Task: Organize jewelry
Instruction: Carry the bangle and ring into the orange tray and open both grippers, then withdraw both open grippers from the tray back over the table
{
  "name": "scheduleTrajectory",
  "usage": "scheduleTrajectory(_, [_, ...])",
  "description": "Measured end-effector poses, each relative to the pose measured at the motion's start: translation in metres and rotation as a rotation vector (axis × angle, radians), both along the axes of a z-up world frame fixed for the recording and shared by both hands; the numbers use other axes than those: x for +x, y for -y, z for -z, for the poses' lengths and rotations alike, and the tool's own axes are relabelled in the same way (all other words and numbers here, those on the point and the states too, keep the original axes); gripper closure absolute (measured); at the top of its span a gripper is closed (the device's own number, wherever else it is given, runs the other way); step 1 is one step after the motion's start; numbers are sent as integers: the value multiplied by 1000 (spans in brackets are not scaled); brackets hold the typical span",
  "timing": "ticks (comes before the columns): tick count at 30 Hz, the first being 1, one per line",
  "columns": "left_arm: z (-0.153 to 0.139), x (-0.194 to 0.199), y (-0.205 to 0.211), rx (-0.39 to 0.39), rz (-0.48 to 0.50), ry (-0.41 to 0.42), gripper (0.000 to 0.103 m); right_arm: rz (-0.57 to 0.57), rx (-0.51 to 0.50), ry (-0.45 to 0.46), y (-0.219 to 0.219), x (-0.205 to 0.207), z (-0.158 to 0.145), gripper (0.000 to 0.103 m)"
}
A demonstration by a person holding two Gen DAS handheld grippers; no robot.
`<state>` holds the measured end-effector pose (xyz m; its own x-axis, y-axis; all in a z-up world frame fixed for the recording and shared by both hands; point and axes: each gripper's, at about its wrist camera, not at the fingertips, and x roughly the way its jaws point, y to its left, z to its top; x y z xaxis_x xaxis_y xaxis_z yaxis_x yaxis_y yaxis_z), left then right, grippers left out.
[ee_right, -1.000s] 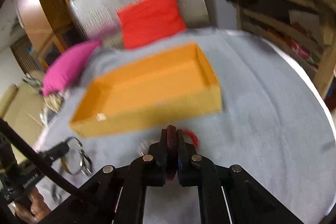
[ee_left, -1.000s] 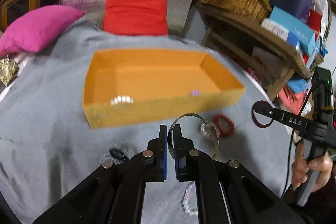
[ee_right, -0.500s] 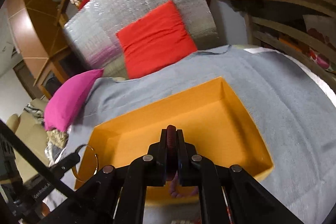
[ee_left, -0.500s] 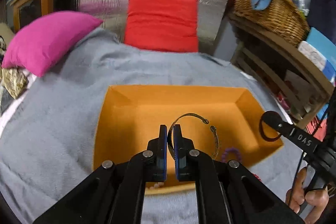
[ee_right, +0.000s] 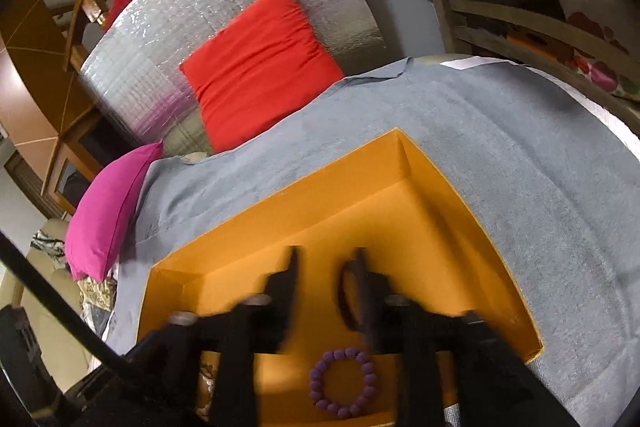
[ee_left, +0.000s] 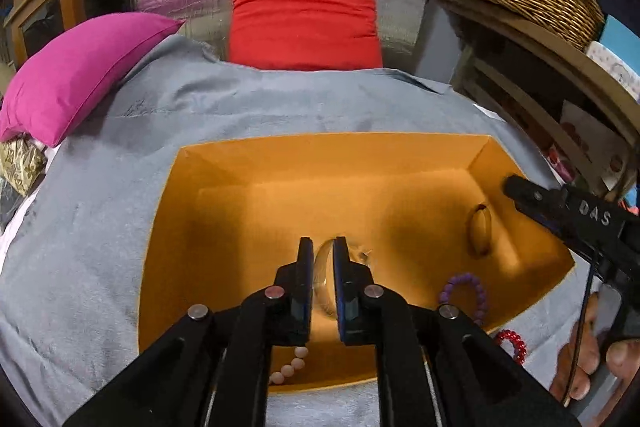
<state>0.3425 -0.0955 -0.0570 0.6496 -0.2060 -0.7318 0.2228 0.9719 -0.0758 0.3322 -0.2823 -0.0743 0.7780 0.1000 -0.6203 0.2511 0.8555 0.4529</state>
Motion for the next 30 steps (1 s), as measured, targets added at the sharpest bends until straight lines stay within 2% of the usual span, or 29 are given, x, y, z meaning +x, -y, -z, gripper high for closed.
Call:
scheduleTrajectory(1, [-1,-3,1,3,1,6,77,14,-6,27,1,-4,-2,37])
scheduleTrajectory(2, [-3,-7,2,3,-2,15,65,21,-15,48,1,-7,-4,37])
scheduleTrajectory(3, [-6,-11,2,1,-5,28,62,23,-23,61,1,-9,-7,37])
scheduleTrajectory(8, [-15,-27,-3,8,-10,46,61,31,-7,97,5,-25,-17,37])
scheduleTrajectory(13, [-29,-51,-23,22,-69,104,58,18,-24,136,-2,-50,-33,38])
scheduleTrajectory(16, [-38,-70,-29,48,-102,158,51,-20,-57,161,-13,-70,-44,48])
scheduleTrajectory(18, [-40,-83,-29,62,-105,189,44,-30,-98,172,-19,-84,-48,49])
scheduleTrajectory(21, [-34,-113,-29,103,-95,239,32,-50,-156,189,-30,-109,-52,49])
scheduleTrajectory(24, [-14,-144,-30,161,-67,271,30,-61,-192,187,-36,-134,-51,49])
scheduleTrajectory(26, [-3,-154,-29,204,-46,243,30,-62,-211,181,-38,-154,-49,49])
scheduleTrajectory(28, [0,-160,-34,178,-32,210,30,-60,-220,167,-38,-170,-46,49])
scheduleTrajectory(30, [0,-167,-40,165,-40,210,29,-54,-214,156,-36,-185,-42,49])
